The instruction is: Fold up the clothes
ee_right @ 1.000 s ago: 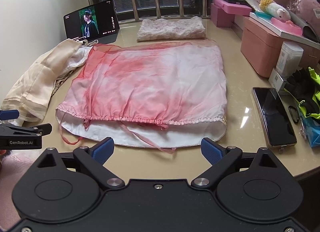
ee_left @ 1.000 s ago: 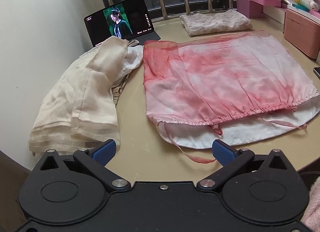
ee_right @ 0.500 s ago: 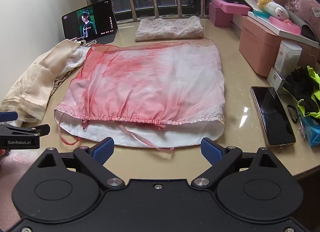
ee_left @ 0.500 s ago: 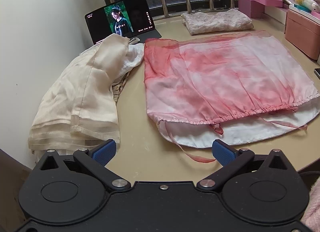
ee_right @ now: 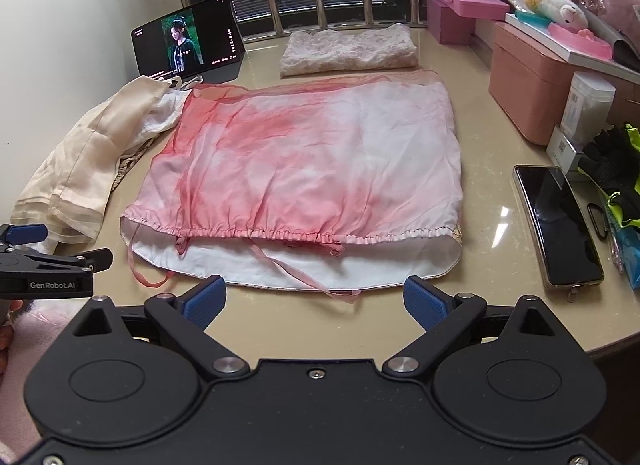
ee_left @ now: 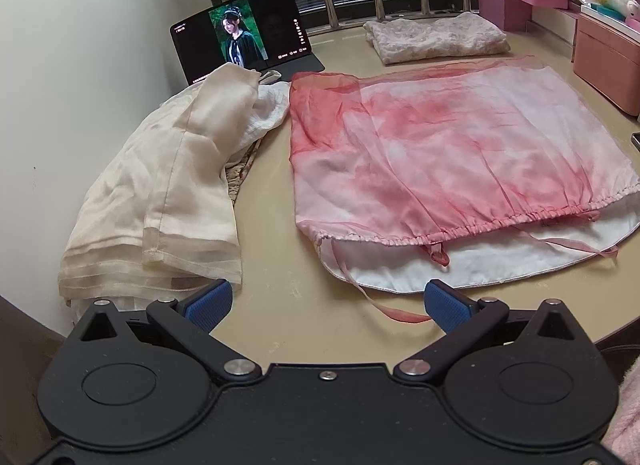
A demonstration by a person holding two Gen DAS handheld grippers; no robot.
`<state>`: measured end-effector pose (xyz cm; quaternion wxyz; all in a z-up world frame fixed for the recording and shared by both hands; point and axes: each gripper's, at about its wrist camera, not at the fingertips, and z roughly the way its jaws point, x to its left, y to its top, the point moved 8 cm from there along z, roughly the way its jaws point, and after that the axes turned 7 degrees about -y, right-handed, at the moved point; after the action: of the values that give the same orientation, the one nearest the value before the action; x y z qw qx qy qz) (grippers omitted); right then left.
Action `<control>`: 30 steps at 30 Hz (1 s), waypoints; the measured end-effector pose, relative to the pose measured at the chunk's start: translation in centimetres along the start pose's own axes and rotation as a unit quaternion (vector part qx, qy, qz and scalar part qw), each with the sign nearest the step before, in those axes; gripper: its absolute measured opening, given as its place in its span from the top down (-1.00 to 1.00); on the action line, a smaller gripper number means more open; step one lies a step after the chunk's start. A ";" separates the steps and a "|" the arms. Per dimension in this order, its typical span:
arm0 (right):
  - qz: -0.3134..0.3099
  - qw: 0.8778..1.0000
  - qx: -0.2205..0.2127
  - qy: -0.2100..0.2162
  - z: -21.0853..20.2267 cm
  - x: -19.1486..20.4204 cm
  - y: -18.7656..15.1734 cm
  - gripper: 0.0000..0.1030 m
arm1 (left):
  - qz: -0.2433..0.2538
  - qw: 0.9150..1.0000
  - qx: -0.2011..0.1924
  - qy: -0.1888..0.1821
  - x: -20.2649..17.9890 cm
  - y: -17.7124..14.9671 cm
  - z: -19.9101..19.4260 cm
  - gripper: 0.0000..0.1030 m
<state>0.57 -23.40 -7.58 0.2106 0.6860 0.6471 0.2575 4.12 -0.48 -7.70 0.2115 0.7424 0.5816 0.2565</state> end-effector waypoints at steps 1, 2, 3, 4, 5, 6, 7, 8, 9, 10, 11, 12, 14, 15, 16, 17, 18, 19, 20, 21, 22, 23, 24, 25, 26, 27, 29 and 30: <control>0.000 1.000 0.001 0.002 0.0 0.0 0.0 -0.88 | 0.002 1.000 0.000 -0.006 -0.1 0.0 0.0 -1.00; -0.001 1.000 0.003 0.007 0.1 0.1 0.0 -0.88 | 0.003 1.000 0.000 -0.013 -0.1 0.1 0.0 -1.00; -0.003 1.000 0.005 0.015 0.1 0.2 0.1 -0.89 | 0.005 1.000 -0.005 -0.030 -0.2 0.2 -0.1 -1.00; -0.008 1.000 0.008 0.028 0.2 0.4 0.2 -0.89 | 0.008 0.999 -0.009 -0.046 -0.3 0.4 -0.2 -1.00; -0.016 0.999 0.011 0.044 0.2 0.8 0.4 -0.89 | 0.019 0.998 -0.021 -0.054 -0.4 0.7 -0.4 -1.00; -0.025 0.998 0.012 0.060 0.3 1.1 0.7 -0.90 | 0.041 0.997 -0.034 -0.048 -0.4 1.1 -0.4 -1.00; -0.033 0.996 0.014 0.075 0.4 1.4 1.0 -0.90 | 0.072 0.996 -0.045 -0.029 -0.3 1.6 -0.4 -1.00; -0.045 0.995 0.014 0.084 0.6 1.7 1.5 -0.90 | 0.108 0.993 -0.054 -0.016 -0.3 2.0 -0.2 -1.00; -0.057 0.994 0.013 0.091 0.8 2.0 2.2 -0.90 | 0.143 0.988 -0.063 -0.002 -0.4 2.4 0.0 -1.00; -0.070 0.993 0.013 0.098 1.0 2.3 2.8 -0.88 | 0.178 0.981 -0.071 0.010 -0.4 2.8 0.3 -0.96; -0.085 0.991 0.009 0.105 1.1 2.6 3.5 -0.86 | 0.206 0.976 -0.071 0.012 -0.4 2.9 0.8 -0.95; -0.104 0.988 0.005 0.112 1.3 3.2 4.2 -0.83 | 0.230 0.971 -0.068 0.007 -0.5 3.0 1.5 -0.90; -0.149 0.980 0.004 0.128 1.7 4.5 5.4 -0.74 | 0.272 0.961 -0.055 -0.008 -0.6 2.8 3.1 -0.65; -0.167 0.977 0.001 0.132 2.0 5.1 5.9 -0.65 | 0.286 0.957 -0.042 -0.015 -0.5 2.6 4.2 -0.46; -0.181 0.974 0.000 0.136 2.2 5.8 6.3 -0.55 | 0.299 0.953 -0.029 -0.021 -0.5 2.4 5.2 -0.34; -0.195 0.971 -0.001 0.140 2.5 6.4 6.6 -0.50 | 0.312 0.950 -0.022 -0.026 -0.5 2.1 6.1 -0.29; -0.207 0.968 0.000 0.143 2.7 7.0 6.7 -0.43 | 0.324 0.945 -0.015 -0.031 -0.5 1.8 7.0 -0.23; -0.218 0.965 0.000 0.146 2.9 7.6 6.8 -0.42 | 0.335 0.941 -0.014 -0.034 -0.5 1.6 7.6 -0.22; -0.228 0.962 -0.003 0.148 3.1 8.1 6.8 -0.42 | 0.347 0.937 -0.014 -0.037 -0.5 1.4 8.2 -0.22; -0.233 0.961 -0.001 0.148 3.3 8.4 6.7 -0.42 | 0.359 0.932 -0.013 -0.043 -0.8 1.1 8.5 -0.18; -0.238 0.960 0.002 0.148 3.6 8.7 6.7 -0.42 | 0.371 0.927 -0.013 -0.048 -1.1 0.9 8.9 -0.05; -0.243 0.958 0.008 0.154 3.9 9.0 6.5 -0.42 | 0.386 0.921 -0.010 -0.052 -1.3 0.6 9.1 0.05; -0.247 0.955 0.015 0.161 4.2 9.3 6.2 -0.42 | 0.400 0.915 -0.007 -0.056 -1.6 0.3 9.4 0.35; -0.253 0.952 0.025 0.170 4.4 9.8 5.9 -0.40 | 0.411 0.910 -0.003 -0.059 -1.8 0.0 9.7 0.69; -0.264 0.947 0.032 0.178 4.6 10.4 5.4 -0.36 | 0.415 0.907 -0.001 -0.062 -1.9 -0.2 9.8 0.80; -0.277 0.942 0.037 0.185 4.8 11.0 5.0 -0.27 | 0.408 0.910 -0.007 -0.072 -1.9 -0.1 9.6 0.83; -0.313 0.928 0.046 0.199 5.1 12.8 4.1 -0.02 | 0.381 0.920 -0.018 -0.094 -1.6 0.5 9.1 0.87; -0.334 0.919 0.050 0.206 5.3 13.7 3.6 0.14 | 0.360 0.926 -0.019 -0.108 -1.3 1.0 8.9 0.87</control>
<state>7.10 -9.77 -8.37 0.1119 0.3716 0.8797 0.2749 10.15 -2.12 -14.19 0.1809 0.9209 0.2438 0.2446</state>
